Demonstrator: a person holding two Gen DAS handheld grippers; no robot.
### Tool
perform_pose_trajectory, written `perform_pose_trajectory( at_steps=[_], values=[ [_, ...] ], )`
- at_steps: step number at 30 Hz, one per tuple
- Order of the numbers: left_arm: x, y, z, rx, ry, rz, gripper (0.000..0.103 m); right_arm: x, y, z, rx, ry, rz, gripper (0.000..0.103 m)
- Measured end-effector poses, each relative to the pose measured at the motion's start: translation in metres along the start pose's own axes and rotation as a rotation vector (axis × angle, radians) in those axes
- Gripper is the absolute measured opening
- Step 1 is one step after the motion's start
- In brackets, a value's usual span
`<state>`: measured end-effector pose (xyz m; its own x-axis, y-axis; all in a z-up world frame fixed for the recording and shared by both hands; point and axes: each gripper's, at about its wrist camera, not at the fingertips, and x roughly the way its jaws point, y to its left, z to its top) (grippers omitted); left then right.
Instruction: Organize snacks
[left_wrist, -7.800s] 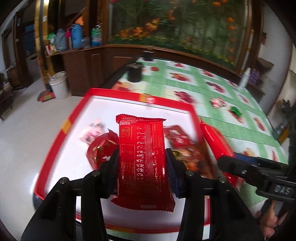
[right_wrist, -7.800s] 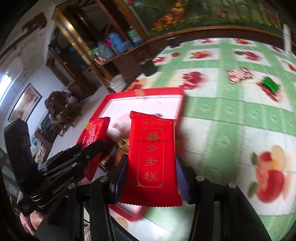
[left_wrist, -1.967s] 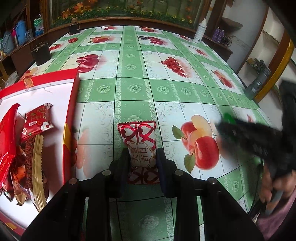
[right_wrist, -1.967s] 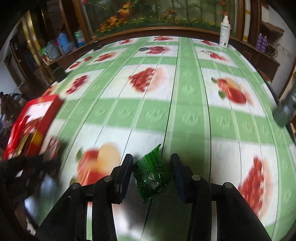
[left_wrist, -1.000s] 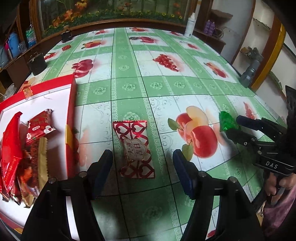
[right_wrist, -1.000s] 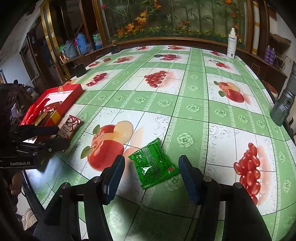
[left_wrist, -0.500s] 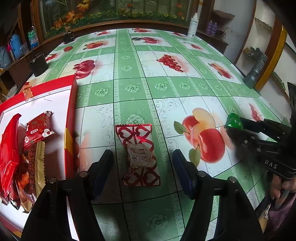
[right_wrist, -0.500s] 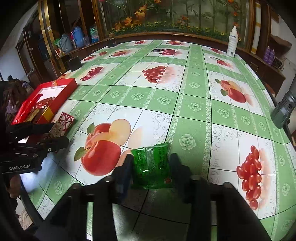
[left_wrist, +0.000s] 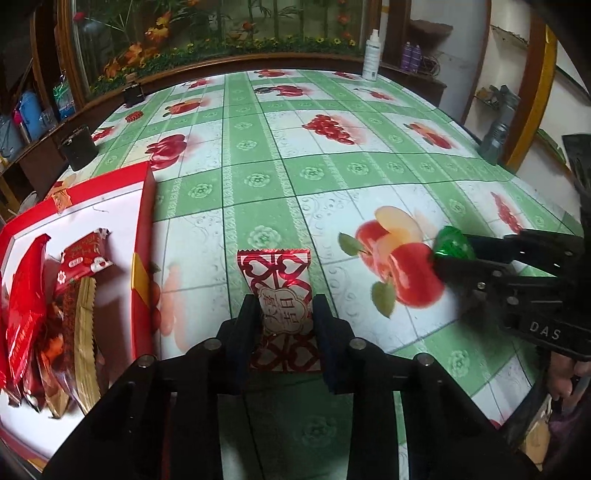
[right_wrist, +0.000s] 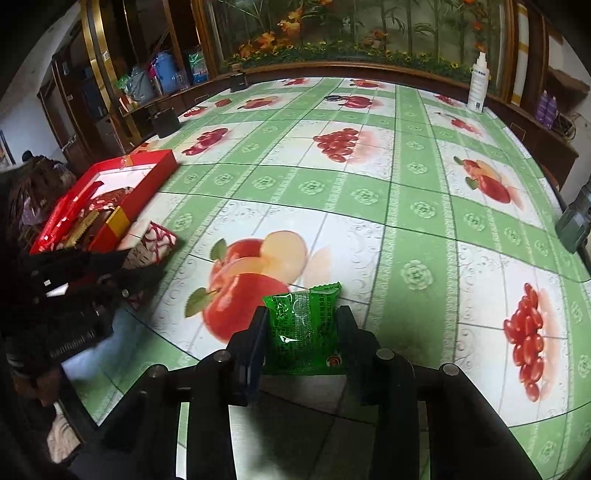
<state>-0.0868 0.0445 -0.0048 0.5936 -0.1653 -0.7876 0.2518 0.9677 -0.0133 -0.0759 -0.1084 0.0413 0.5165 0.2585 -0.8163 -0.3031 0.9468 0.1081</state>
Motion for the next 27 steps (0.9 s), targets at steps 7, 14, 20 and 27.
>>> perform_pose_trajectory(
  at_steps=[7,14,20,27],
  values=[
    [-0.015,-0.007,-0.012,0.006,-0.010,-0.043,0.027,-0.005,0.009,0.000,0.017,-0.006,0.060,0.037],
    [-0.040,-0.009,-0.014,-0.008,-0.052,-0.096,0.027,-0.007,0.022,0.003,0.013,-0.016,0.095,0.037],
    [-0.070,0.006,-0.010,-0.052,-0.126,-0.116,0.027,-0.006,0.032,0.007,0.027,-0.013,0.125,0.037],
    [-0.095,0.042,-0.010,-0.126,-0.196,-0.071,0.027,-0.005,0.058,0.021,0.014,-0.031,0.150,0.037]
  ],
)
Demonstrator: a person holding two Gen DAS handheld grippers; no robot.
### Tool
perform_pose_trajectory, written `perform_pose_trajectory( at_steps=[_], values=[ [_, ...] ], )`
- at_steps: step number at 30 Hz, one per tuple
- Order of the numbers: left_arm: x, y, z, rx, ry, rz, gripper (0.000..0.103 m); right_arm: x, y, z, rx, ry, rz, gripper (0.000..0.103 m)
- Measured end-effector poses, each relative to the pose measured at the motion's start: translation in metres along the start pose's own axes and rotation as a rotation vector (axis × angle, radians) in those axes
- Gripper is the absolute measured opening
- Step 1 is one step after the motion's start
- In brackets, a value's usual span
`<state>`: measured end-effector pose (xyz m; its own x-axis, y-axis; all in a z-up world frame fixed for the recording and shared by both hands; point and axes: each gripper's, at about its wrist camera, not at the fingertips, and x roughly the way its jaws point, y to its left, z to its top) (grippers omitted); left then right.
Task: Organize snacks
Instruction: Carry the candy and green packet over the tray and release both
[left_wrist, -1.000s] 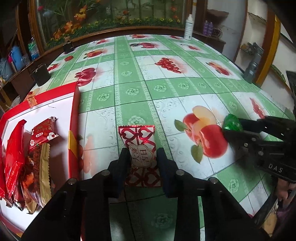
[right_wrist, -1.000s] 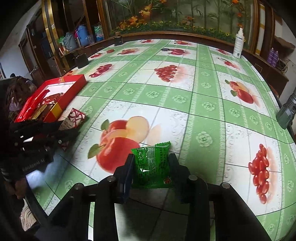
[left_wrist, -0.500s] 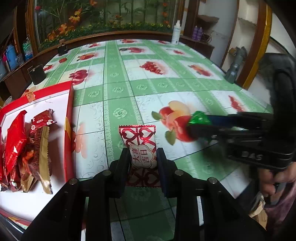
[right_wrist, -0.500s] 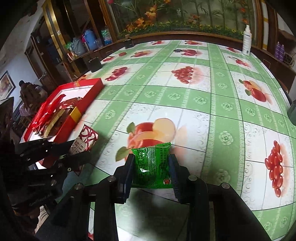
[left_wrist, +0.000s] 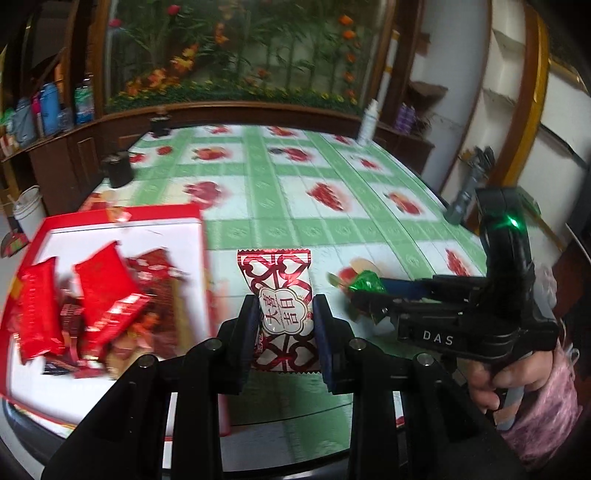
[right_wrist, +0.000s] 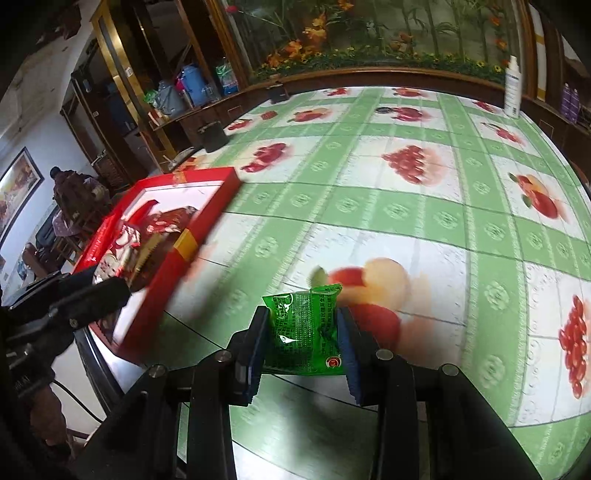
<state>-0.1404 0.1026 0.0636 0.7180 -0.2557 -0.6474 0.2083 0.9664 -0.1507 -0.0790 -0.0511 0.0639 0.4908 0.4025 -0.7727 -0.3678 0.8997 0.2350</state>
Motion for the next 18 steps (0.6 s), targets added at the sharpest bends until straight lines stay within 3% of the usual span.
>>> perform_pose_trajectory(
  at_steps=[18],
  values=[
    [-0.033,0.102,-0.002,-0.185,-0.092,0.227,0.027,0.025,0.122,0.048,-0.117,-0.039,0.148,0.037]
  ],
)
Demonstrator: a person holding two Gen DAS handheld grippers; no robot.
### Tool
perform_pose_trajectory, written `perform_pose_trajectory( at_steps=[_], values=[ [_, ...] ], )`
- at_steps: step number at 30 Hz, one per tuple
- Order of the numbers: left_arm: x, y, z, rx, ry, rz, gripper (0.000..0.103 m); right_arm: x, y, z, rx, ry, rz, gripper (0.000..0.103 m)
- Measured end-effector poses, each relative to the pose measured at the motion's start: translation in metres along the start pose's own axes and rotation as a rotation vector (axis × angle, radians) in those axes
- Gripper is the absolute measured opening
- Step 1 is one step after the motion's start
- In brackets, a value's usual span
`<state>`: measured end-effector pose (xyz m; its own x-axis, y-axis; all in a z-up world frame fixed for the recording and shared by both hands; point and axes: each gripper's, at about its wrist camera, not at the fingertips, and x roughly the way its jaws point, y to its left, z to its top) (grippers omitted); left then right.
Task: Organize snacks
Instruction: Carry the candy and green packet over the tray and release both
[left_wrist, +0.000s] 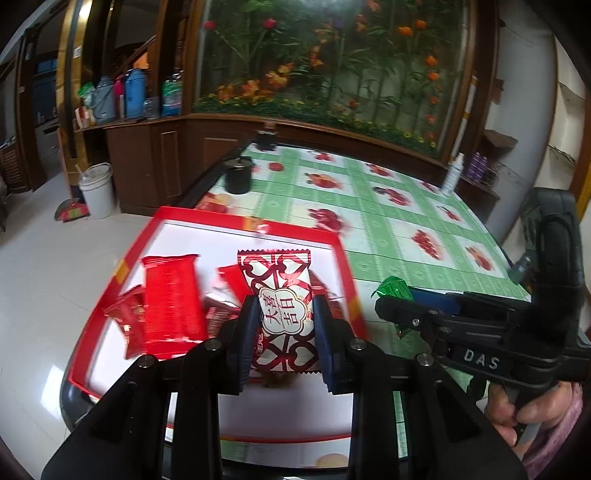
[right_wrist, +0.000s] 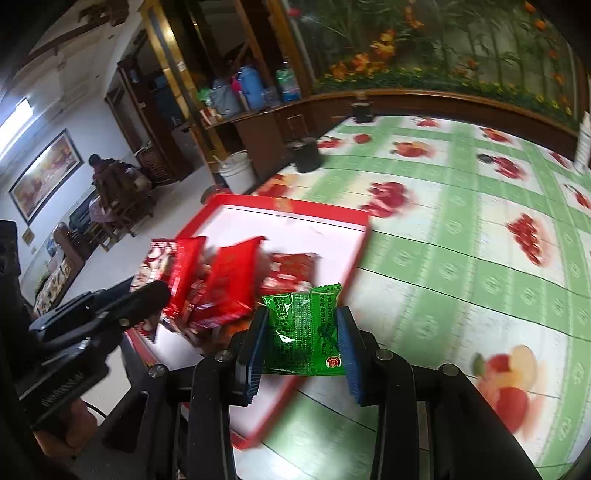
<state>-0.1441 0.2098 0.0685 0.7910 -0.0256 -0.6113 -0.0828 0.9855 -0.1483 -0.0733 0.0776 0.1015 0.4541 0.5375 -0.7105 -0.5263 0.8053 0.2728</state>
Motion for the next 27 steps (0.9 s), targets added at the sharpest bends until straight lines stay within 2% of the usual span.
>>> perform_pose_trajectory(
  at_steps=[6,12,16,23,27],
  values=[
    [0.003,0.016,-0.003,-0.016,-0.006,0.057,0.027,0.015,0.029,0.002,-0.027,-0.012,0.023,0.037],
    [0.013,0.027,-0.003,-0.013,-0.013,0.126,0.027,0.032,0.042,0.003,-0.017,-0.011,0.029,0.037],
    [0.022,0.031,-0.003,0.003,-0.015,0.175,0.027,0.041,0.046,0.002,-0.007,-0.013,0.026,0.037],
    [0.027,0.028,0.000,0.020,-0.003,0.198,0.027,0.045,0.043,0.001,0.022,-0.014,0.021,0.037],
    [0.029,0.025,0.004,0.039,-0.010,0.241,0.027,0.045,0.041,0.001,0.032,-0.018,0.022,0.037]
  ],
)
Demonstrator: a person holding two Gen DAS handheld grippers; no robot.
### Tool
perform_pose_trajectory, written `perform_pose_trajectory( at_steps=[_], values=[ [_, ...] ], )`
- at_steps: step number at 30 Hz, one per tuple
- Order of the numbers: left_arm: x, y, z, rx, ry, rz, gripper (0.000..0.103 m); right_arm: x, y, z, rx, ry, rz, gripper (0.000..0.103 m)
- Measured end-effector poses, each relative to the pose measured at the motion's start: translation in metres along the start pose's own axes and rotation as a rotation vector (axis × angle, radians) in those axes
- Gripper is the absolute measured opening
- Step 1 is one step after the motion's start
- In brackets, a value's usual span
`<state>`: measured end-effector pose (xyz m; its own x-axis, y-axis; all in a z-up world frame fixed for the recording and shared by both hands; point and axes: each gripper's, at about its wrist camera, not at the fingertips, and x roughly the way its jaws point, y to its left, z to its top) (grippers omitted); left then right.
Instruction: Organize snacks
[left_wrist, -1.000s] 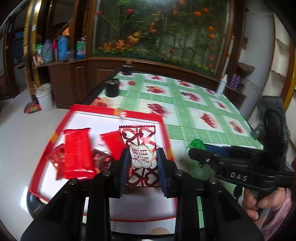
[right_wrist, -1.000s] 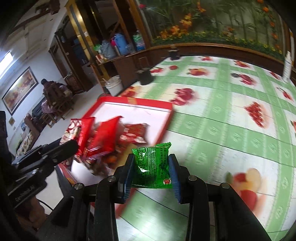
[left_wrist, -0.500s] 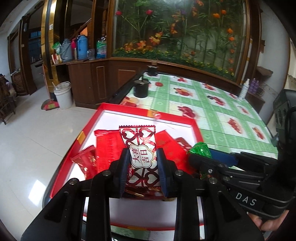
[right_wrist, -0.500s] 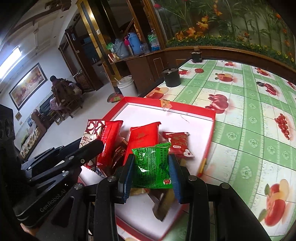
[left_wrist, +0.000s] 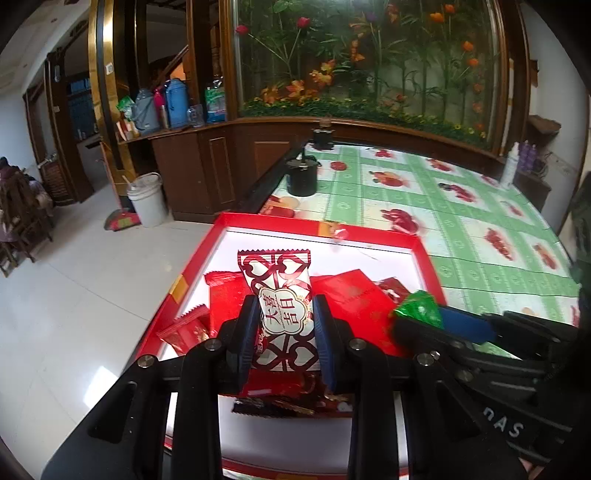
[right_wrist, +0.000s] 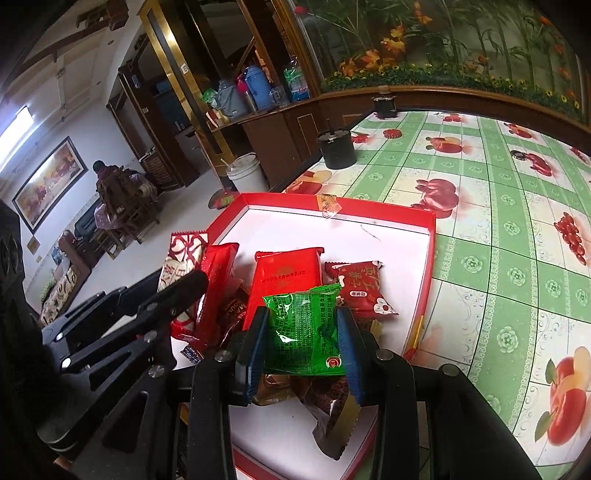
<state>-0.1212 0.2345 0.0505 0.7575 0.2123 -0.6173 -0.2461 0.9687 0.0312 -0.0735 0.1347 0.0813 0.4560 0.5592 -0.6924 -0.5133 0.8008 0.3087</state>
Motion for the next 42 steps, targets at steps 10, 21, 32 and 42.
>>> perform_pose_trajectory(
  at_steps=[10,21,32,42],
  values=[
    [0.017,0.005,0.000,-0.012,0.084,0.041,0.028,0.008,0.000,0.003,0.022,0.018,0.014,0.041],
    [-0.011,-0.003,0.006,-0.054,0.038,-0.005,0.068,-0.052,-0.078,-0.004,0.217,-0.081,0.015,0.058],
    [-0.061,-0.113,0.007,0.074,-0.039,-0.169,0.077,-0.126,-0.182,-0.051,0.297,-0.151,-0.100,0.059],
    [-0.099,-0.169,0.014,0.116,-0.187,-0.099,0.090,-0.172,-0.192,-0.075,0.193,-0.241,-0.167,0.072]
  ],
)
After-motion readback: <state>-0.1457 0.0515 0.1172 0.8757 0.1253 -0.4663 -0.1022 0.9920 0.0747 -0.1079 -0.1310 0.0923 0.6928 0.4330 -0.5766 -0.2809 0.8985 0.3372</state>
